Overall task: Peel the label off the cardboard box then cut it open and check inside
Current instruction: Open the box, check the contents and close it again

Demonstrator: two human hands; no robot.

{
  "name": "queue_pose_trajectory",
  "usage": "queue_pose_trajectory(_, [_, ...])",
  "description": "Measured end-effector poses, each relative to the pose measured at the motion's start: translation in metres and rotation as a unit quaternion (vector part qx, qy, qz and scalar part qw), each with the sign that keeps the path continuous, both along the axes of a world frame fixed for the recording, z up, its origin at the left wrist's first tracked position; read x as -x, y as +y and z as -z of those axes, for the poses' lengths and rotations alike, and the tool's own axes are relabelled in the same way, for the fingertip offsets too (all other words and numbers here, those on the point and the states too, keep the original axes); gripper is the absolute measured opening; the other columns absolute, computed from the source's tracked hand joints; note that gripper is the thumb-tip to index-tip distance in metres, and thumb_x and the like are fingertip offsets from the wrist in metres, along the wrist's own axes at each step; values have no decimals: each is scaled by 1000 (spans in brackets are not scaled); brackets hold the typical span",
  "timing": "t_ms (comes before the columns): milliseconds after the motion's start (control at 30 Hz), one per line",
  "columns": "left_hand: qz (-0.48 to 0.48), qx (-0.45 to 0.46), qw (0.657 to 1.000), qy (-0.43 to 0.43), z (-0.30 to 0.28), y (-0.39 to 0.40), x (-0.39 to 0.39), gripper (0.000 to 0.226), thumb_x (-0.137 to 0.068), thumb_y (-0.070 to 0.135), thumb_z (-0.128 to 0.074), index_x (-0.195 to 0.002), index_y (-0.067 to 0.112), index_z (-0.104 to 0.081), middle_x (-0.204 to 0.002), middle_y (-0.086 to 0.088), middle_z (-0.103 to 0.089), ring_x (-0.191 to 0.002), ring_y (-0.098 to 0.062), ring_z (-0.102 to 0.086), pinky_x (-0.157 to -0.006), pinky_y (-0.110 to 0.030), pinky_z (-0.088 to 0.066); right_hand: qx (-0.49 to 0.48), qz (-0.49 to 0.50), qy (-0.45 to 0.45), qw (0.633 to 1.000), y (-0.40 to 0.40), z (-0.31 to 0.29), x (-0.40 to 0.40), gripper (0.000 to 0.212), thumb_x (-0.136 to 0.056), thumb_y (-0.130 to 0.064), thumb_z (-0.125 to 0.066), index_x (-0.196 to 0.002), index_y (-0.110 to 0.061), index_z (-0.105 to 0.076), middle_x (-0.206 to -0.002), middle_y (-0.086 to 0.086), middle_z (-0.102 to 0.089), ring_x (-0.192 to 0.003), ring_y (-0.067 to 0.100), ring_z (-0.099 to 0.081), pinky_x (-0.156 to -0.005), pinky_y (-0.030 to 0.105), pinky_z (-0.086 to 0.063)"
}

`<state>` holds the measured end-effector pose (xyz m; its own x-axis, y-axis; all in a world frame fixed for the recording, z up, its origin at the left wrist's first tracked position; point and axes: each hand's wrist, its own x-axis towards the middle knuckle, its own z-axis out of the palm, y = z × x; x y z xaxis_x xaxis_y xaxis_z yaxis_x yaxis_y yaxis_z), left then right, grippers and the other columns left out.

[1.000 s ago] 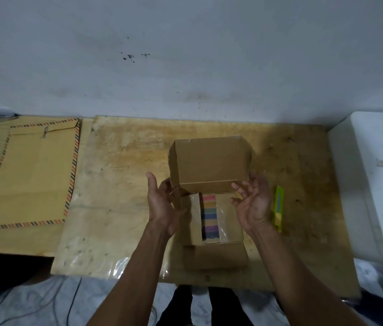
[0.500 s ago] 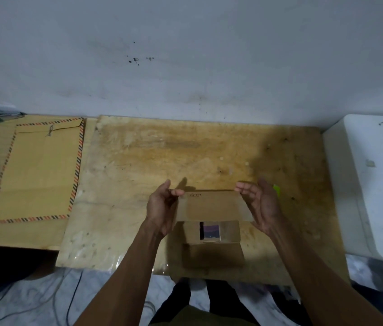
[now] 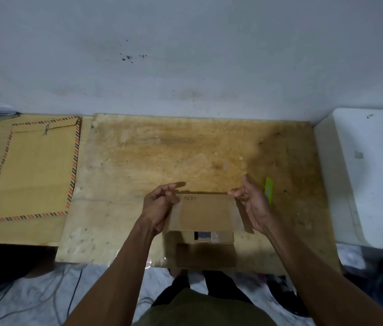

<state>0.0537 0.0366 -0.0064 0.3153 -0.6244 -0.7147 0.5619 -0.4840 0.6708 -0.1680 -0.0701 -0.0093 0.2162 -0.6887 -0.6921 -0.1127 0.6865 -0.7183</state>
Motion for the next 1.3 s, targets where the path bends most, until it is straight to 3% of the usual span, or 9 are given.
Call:
queue_pose_trajectory(267, [21, -24, 999, 21, 3, 3, 2, 44, -81, -13, -50, -121, 2, -62, -116, -24, -68, -109, -39, -65, -94, -53, -53, -19, -83, -10, 996, 6, -5, 4, 50, -86, -58, -49, -62, -16, -60, -113, 9, -65, -120, 28, -54, -112, 57, -31])
queue_pose_trajectory(400, [31, -23, 999, 6, 4, 8, 1, 57, -76, -22, -51, -126, 5, -56, -106, -17, -67, -97, -32, -67, -75, -42, -57, 26, -81, -2, 996, 11, 2, 10, 47, -94, -46, -46, -61, -12, -53, -104, 13, -66, -122, 24, -53, -117, 50, -21])
queue_pose_trajectory(467, [27, -15, 999, -6, 5, 10, 1, 61, -73, -25, -52, -127, 3, -55, -112, -20, -59, -97, -28, -63, -74, -40, -57, 40, -76, -4, 996, 13, 5, 12, 47, -96, -40, -47, -60, -11, -53, -99, 13, -67, -121, 25, -53, -116, 50, -22])
queue_pose_trajectory(633, [48, 8, 998, -40, 9, 19, -1, 57, -69, -26, -59, -117, 5, -59, -130, -26, -56, -120, -37, -57, -93, -55, -54, 57, -100, -12, 993, 14, 7, 16, 47, -84, -48, -55, -53, -12, -54, -90, 13, -69, -115, 26, -58, -114, 49, -26])
queue_pose_trajectory(800, [117, -5, 988, -96, 9, 30, 0, 54, -68, -24, -65, -103, 18, -65, -107, -9, -58, -90, -20, -58, -62, -30, -53, 113, -158, 23, 981, 17, 14, 21, 46, -82, -55, -64, -59, -16, -64, -83, 4, -73, -99, 22, -65, -109, 52, -37])
queue_pose_trajectory(900, [161, -1, 980, -117, 10, 30, 1, 48, -72, -18, -66, -105, 17, -65, -107, -10, -59, -83, -23, -53, -61, -30, -51, 134, -198, 44, 970, 19, 14, 23, 43, -85, -58, -58, -71, -18, -69, -86, -3, -73, -101, 15, -65, -107, 48, -41])
queue_pose_trajectory(1000, [177, -18, 973, -145, 7, 24, 4, 34, -80, -6, -70, -106, 16, -66, -98, -6, -63, -78, -13, -60, -61, -20, -53, 149, -218, 78, 961, 21, 15, 21, 40, -88, -60, -53, -83, -26, -72, -91, -8, -72, -103, 13, -64, -103, 45, -45])
queue_pose_trajectory(1133, [118, -33, 980, -160, 5, 15, 11, 17, -92, -2, -59, -108, 4, -65, -91, -6, -63, -64, -5, -61, -54, -15, -49, 193, -171, 118, 959, 26, 15, 11, 17, -92, -38, -60, -90, -24, -69, -88, -8, -69, -90, 8, -64, -89, 38, -53])
queue_pose_trajectory(1300, [109, -10, 974, -198, -5, -2, 7, 41, -83, -14, -63, -92, 25, -67, -94, 7, -66, -81, -12, -61, -77, -26, -57, 214, -119, 125, 961, 23, 13, 2, 20, -83, -13, -75, -100, -8, -67, -83, -2, -64, -70, -11, -58, -66, 8, -47])
